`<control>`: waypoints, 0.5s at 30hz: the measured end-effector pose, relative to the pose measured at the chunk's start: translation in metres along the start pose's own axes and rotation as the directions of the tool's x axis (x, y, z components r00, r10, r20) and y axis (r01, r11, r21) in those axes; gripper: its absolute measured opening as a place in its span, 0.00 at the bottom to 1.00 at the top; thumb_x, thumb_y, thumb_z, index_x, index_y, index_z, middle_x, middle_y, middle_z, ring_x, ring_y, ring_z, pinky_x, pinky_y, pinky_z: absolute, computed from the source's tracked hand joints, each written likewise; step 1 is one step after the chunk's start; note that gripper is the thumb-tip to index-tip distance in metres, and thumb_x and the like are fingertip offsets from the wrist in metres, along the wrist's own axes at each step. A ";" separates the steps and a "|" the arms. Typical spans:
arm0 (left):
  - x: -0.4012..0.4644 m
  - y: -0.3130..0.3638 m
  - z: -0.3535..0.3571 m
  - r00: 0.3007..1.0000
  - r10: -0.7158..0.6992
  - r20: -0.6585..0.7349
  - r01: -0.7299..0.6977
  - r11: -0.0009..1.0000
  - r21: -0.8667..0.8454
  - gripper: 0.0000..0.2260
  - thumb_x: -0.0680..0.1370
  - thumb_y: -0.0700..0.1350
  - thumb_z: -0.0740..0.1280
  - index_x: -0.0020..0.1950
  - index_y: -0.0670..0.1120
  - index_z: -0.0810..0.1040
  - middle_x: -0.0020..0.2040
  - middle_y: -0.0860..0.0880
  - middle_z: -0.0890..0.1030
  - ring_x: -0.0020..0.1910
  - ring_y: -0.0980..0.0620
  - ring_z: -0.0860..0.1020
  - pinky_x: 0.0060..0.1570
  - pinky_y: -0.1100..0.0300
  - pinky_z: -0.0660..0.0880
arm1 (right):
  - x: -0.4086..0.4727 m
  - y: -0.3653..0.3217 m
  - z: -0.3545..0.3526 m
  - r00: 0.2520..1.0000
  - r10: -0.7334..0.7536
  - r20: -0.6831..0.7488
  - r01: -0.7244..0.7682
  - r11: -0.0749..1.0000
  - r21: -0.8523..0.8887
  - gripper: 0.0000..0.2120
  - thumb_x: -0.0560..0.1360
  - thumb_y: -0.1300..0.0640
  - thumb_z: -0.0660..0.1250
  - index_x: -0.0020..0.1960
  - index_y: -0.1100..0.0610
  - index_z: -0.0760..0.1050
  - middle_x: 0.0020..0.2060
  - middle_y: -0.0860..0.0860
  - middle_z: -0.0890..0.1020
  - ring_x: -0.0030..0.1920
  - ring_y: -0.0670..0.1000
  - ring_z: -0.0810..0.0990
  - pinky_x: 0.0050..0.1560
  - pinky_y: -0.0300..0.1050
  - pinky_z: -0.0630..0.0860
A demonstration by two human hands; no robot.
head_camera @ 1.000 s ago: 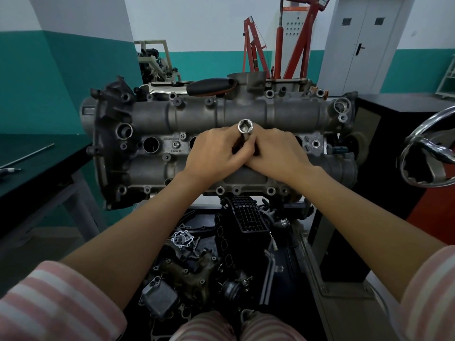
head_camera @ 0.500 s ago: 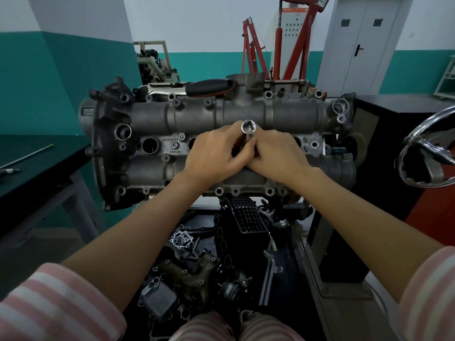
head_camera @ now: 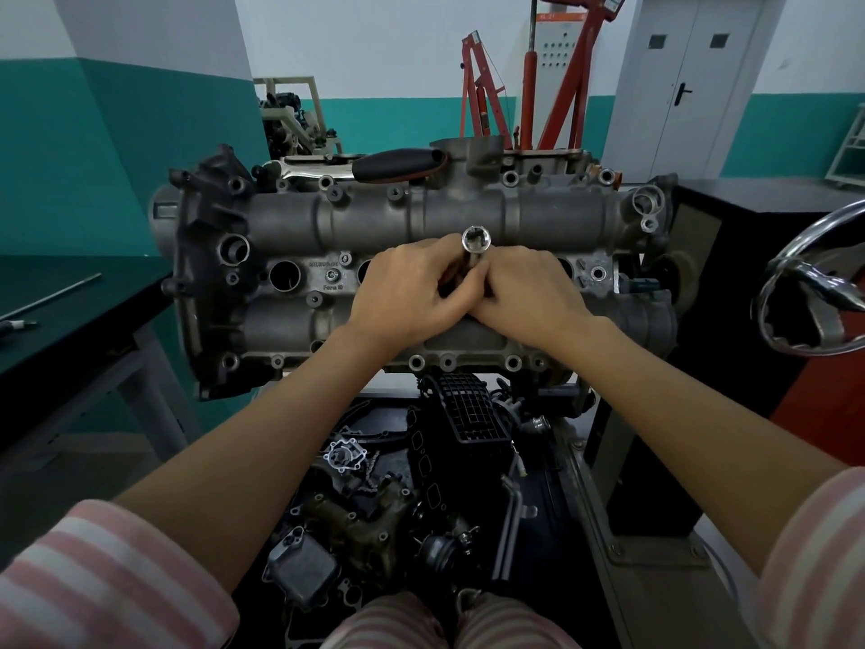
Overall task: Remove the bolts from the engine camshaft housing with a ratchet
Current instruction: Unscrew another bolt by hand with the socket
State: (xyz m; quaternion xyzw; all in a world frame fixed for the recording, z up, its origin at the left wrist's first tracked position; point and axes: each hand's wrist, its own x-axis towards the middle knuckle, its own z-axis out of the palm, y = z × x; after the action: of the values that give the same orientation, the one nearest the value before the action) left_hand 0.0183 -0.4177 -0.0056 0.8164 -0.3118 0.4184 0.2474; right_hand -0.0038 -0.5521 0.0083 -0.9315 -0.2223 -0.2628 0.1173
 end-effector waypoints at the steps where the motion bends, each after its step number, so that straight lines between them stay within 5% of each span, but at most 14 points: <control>1: 0.000 -0.001 -0.001 1.000 0.001 -0.005 -0.001 1.000 0.000 0.17 0.74 0.53 0.57 0.34 0.41 0.72 0.27 0.51 0.70 0.26 0.51 0.69 0.28 0.60 0.62 | 0.000 0.000 0.001 1.000 0.000 -0.003 0.000 1.000 -0.006 0.07 0.77 0.55 0.60 0.44 0.56 0.65 0.29 0.44 0.61 0.35 0.49 0.64 0.34 0.39 0.53; 4: 0.000 -0.001 -0.001 0.999 -0.046 0.000 0.045 0.998 -0.034 0.14 0.74 0.54 0.56 0.30 0.49 0.63 0.26 0.53 0.67 0.25 0.51 0.66 0.29 0.61 0.59 | 0.001 0.000 0.001 1.000 -0.016 0.012 0.016 1.000 0.006 0.09 0.77 0.53 0.61 0.50 0.59 0.70 0.31 0.45 0.63 0.35 0.48 0.64 0.35 0.39 0.53; 8: -0.001 -0.005 0.002 0.997 -0.070 -0.023 0.070 0.998 -0.006 0.23 0.76 0.54 0.62 0.25 0.49 0.59 0.21 0.52 0.64 0.22 0.52 0.64 0.25 0.64 0.54 | 0.000 0.000 -0.001 0.999 -0.005 0.035 0.003 0.999 0.043 0.09 0.77 0.51 0.62 0.43 0.54 0.66 0.29 0.44 0.64 0.36 0.48 0.65 0.35 0.39 0.54; 15: 0.000 -0.006 0.002 0.999 -0.033 0.015 0.033 0.999 -0.014 0.25 0.74 0.58 0.58 0.29 0.39 0.72 0.24 0.49 0.70 0.24 0.51 0.69 0.28 0.60 0.61 | -0.001 -0.005 -0.004 0.999 0.038 0.036 -0.040 0.998 0.040 0.18 0.77 0.55 0.61 0.33 0.50 0.57 0.28 0.45 0.62 0.34 0.48 0.63 0.34 0.40 0.53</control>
State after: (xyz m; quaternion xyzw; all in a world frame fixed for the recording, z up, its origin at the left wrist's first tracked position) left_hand 0.0231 -0.4151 -0.0076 0.8228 -0.3028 0.4061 0.2577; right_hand -0.0087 -0.5496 0.0111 -0.9376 -0.2114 -0.2394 0.1373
